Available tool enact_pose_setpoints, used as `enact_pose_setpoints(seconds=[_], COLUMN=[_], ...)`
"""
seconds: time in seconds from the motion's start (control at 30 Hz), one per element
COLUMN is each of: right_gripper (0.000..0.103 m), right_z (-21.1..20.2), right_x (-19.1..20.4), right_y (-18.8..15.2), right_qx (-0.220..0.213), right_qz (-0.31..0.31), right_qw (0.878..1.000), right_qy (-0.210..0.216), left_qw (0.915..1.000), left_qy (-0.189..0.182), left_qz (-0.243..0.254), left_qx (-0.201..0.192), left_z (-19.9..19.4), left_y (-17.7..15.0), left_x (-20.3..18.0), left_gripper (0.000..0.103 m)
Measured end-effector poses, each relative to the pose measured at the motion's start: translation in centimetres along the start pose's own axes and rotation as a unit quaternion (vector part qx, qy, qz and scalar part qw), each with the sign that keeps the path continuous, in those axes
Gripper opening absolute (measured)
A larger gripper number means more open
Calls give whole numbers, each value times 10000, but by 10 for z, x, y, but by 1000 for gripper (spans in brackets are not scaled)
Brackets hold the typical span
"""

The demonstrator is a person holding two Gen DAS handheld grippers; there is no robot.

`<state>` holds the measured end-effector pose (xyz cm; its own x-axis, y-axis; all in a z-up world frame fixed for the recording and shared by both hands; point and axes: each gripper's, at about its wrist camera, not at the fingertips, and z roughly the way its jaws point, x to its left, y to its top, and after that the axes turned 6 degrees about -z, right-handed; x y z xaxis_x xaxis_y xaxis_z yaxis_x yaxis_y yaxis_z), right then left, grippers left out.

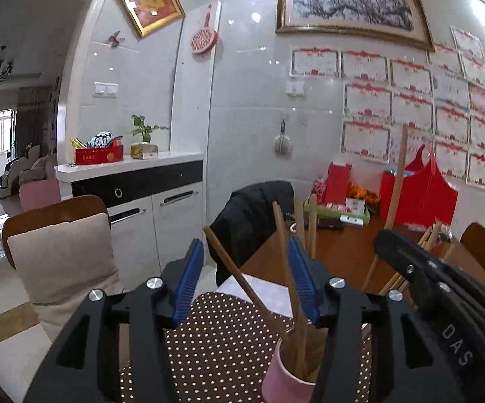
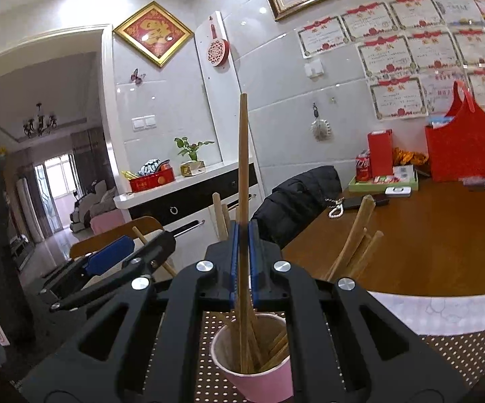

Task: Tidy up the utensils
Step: 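Lower the chopsticks into the pink cup and open both grippers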

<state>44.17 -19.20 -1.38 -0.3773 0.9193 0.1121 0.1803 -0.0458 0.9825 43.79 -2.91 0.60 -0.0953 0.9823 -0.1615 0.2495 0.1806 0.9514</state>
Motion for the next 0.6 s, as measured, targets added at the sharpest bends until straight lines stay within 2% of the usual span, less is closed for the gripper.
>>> enact_pose_setpoints(seconds=[0.6], right_gripper=[6], right_z=[19], right_x=[-2], right_y=[-8], right_qx=[537], right_qz=[-49], right_qw=[9985], right_qy=[50], left_qw=[9997], left_qy=[135], left_qz=[66], left_qx=[168], left_z=[9], left_y=[-7], left_x=[2], left_gripper=[52])
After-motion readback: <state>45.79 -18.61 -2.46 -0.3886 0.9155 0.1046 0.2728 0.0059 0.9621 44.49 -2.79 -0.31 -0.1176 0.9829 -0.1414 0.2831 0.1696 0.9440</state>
